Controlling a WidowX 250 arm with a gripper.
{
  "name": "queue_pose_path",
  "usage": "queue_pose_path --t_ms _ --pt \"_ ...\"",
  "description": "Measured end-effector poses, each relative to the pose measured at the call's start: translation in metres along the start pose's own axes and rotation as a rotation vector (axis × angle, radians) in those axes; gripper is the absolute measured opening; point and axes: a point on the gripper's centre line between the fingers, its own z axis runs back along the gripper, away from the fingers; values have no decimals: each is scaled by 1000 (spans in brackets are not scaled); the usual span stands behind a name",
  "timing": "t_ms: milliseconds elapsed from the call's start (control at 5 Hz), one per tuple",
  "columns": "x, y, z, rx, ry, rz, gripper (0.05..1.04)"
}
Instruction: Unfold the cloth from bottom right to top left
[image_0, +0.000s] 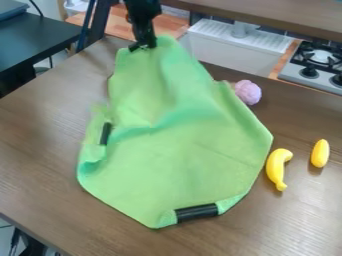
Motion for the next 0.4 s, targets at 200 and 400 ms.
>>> queue_pose_path --t_ms 200,400 --pt "1 5 3 16 -6 -3 456" --pt "2 5 4 16 -8 7 753"
